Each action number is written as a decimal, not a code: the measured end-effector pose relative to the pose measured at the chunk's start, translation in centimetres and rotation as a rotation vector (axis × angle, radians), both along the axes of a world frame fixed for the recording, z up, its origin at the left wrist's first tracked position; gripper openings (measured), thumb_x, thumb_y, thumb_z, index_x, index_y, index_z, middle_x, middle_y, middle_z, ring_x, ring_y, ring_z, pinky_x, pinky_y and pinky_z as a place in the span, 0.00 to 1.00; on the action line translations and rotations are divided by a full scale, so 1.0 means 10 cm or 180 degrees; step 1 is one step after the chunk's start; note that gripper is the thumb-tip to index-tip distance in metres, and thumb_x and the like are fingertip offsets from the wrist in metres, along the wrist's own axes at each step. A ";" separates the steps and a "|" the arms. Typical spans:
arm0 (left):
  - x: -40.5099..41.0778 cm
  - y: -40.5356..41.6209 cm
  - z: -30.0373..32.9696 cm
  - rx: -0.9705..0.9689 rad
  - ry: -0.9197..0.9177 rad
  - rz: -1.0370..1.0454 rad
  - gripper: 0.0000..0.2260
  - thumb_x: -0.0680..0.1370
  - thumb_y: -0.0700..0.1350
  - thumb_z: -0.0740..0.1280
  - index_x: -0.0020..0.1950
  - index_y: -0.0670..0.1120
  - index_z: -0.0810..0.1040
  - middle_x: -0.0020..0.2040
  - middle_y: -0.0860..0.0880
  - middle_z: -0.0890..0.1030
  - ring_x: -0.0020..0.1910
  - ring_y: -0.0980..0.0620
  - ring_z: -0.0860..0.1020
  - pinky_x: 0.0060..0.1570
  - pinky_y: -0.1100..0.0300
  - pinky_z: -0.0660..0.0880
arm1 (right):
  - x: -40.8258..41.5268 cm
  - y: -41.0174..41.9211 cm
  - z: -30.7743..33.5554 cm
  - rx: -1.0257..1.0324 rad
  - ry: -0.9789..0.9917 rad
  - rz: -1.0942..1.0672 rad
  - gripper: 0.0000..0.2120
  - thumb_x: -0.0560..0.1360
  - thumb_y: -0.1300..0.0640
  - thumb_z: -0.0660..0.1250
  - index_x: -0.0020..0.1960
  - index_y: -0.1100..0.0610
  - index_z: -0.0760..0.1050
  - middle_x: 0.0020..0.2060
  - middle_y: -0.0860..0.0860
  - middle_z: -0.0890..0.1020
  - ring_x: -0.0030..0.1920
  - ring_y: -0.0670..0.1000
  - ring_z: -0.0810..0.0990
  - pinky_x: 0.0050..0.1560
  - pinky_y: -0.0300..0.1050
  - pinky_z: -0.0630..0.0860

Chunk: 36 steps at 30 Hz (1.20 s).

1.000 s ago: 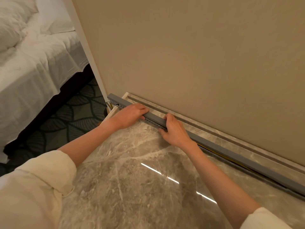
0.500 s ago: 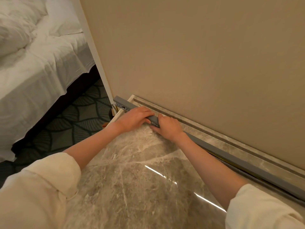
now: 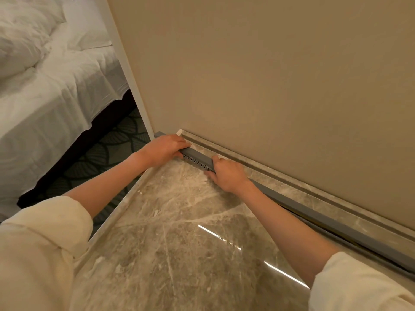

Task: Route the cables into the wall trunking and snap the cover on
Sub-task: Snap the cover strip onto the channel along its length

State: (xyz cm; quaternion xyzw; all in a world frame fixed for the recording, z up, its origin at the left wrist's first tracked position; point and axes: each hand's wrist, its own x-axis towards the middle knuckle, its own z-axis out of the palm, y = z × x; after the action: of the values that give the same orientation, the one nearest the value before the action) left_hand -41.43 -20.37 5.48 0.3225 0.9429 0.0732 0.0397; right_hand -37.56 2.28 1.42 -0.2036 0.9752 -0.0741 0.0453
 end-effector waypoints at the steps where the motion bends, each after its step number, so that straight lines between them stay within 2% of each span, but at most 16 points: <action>1: 0.02 0.00 -0.03 0.0019 0.0131 -0.0033 0.15 0.78 0.42 0.65 0.64 0.42 0.75 0.59 0.43 0.80 0.60 0.44 0.76 0.62 0.50 0.72 | 0.01 -0.02 0.00 -0.0008 0.0035 -0.0011 0.18 0.79 0.45 0.58 0.59 0.59 0.65 0.47 0.56 0.81 0.43 0.59 0.81 0.37 0.49 0.71; 4: 0.07 0.01 -0.09 0.0196 0.0348 -0.0011 0.15 0.77 0.40 0.66 0.63 0.41 0.76 0.58 0.42 0.81 0.59 0.44 0.78 0.62 0.50 0.72 | 0.04 -0.11 0.00 0.0011 0.0158 -0.0039 0.14 0.78 0.51 0.61 0.58 0.60 0.66 0.51 0.57 0.79 0.49 0.58 0.79 0.41 0.51 0.74; 7: 0.08 0.00 -0.11 0.0287 0.0396 0.0059 0.15 0.77 0.40 0.66 0.63 0.42 0.76 0.58 0.42 0.81 0.58 0.44 0.78 0.61 0.50 0.73 | 0.00 -0.24 0.02 0.0139 0.0225 -0.0041 0.12 0.77 0.58 0.62 0.57 0.61 0.66 0.51 0.57 0.79 0.49 0.58 0.79 0.38 0.48 0.71; 12: 0.12 -0.02 -0.18 0.0478 0.0503 0.0066 0.14 0.79 0.42 0.63 0.63 0.43 0.76 0.60 0.44 0.80 0.61 0.45 0.77 0.63 0.51 0.72 | -0.15 -0.50 0.05 0.0172 0.0152 -0.0064 0.12 0.79 0.55 0.61 0.57 0.61 0.67 0.48 0.57 0.81 0.45 0.58 0.82 0.35 0.47 0.69; 15: 0.12 -0.03 -0.20 0.0569 0.0535 0.0031 0.14 0.79 0.44 0.62 0.63 0.43 0.76 0.60 0.44 0.80 0.61 0.45 0.77 0.61 0.49 0.73 | -0.19 -0.59 0.06 0.0211 0.0179 -0.0172 0.09 0.78 0.59 0.61 0.56 0.61 0.68 0.45 0.56 0.83 0.43 0.57 0.83 0.34 0.46 0.69; 18: 0.12 -0.05 -0.24 0.0600 0.0490 0.0077 0.15 0.80 0.44 0.61 0.65 0.41 0.75 0.63 0.43 0.78 0.64 0.45 0.75 0.64 0.48 0.71 | -0.23 -0.65 0.06 0.0275 0.0166 -0.0197 0.09 0.77 0.65 0.60 0.56 0.62 0.68 0.46 0.56 0.83 0.45 0.57 0.83 0.35 0.46 0.69; 21: 0.11 -0.08 -0.27 0.0408 0.0595 0.0053 0.17 0.80 0.43 0.61 0.68 0.40 0.70 0.67 0.41 0.74 0.68 0.44 0.71 0.70 0.49 0.66 | -0.25 -0.67 0.09 0.0247 0.0022 -0.0168 0.10 0.76 0.65 0.61 0.57 0.62 0.67 0.49 0.57 0.82 0.48 0.58 0.83 0.37 0.47 0.71; 23: 0.10 -0.10 -0.29 0.0106 0.0624 -0.0004 0.20 0.81 0.44 0.58 0.72 0.40 0.64 0.71 0.41 0.69 0.71 0.44 0.67 0.73 0.52 0.61 | -0.27 -0.67 0.13 0.0232 -0.0147 -0.0158 0.12 0.76 0.64 0.61 0.59 0.63 0.67 0.51 0.57 0.81 0.51 0.59 0.82 0.40 0.48 0.73; 25: 0.08 -0.12 -0.28 -0.0191 0.0610 -0.0005 0.23 0.81 0.47 0.58 0.74 0.40 0.59 0.73 0.40 0.65 0.72 0.43 0.65 0.74 0.51 0.61 | -0.28 -0.66 0.17 0.0165 -0.0311 -0.0129 0.13 0.76 0.63 0.62 0.60 0.63 0.67 0.53 0.57 0.80 0.53 0.59 0.81 0.41 0.48 0.71; 27: 0.07 -0.14 -0.24 -0.0377 0.0728 0.0007 0.26 0.79 0.46 0.64 0.72 0.36 0.61 0.71 0.36 0.68 0.69 0.40 0.69 0.70 0.47 0.66 | -0.29 -0.63 0.22 0.0090 -0.0453 -0.0054 0.13 0.76 0.61 0.62 0.60 0.63 0.68 0.55 0.57 0.79 0.54 0.59 0.79 0.44 0.48 0.72; 30: 0.09 -0.22 -0.22 -0.0512 0.1294 -0.0037 0.23 0.71 0.38 0.74 0.63 0.32 0.73 0.60 0.32 0.78 0.58 0.37 0.79 0.58 0.44 0.76 | -0.25 -0.56 0.26 0.0006 -0.0574 0.0152 0.13 0.76 0.59 0.63 0.58 0.64 0.71 0.56 0.59 0.77 0.55 0.60 0.78 0.49 0.50 0.74; 33: 0.13 -0.29 -0.27 -0.0423 0.1669 -0.0138 0.18 0.70 0.35 0.73 0.58 0.31 0.76 0.54 0.34 0.81 0.53 0.38 0.81 0.57 0.45 0.77 | -0.20 -0.53 0.28 -0.0090 -0.0642 0.0248 0.11 0.76 0.59 0.63 0.56 0.64 0.71 0.53 0.60 0.78 0.53 0.60 0.78 0.46 0.50 0.72; 36: 0.15 -0.30 -0.30 -0.0275 0.1775 -0.0260 0.11 0.74 0.35 0.67 0.55 0.32 0.78 0.49 0.35 0.83 0.49 0.39 0.82 0.54 0.46 0.79 | -0.16 -0.54 0.31 -0.0122 -0.0741 0.0251 0.09 0.76 0.60 0.63 0.54 0.63 0.71 0.52 0.59 0.78 0.49 0.59 0.78 0.41 0.47 0.68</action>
State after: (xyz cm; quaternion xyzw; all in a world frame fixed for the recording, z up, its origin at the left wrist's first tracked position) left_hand -39.93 -23.34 2.51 0.3659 0.9059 -0.0603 -0.2046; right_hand -39.20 -3.13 4.54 -0.2326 0.9530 -0.1140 0.1572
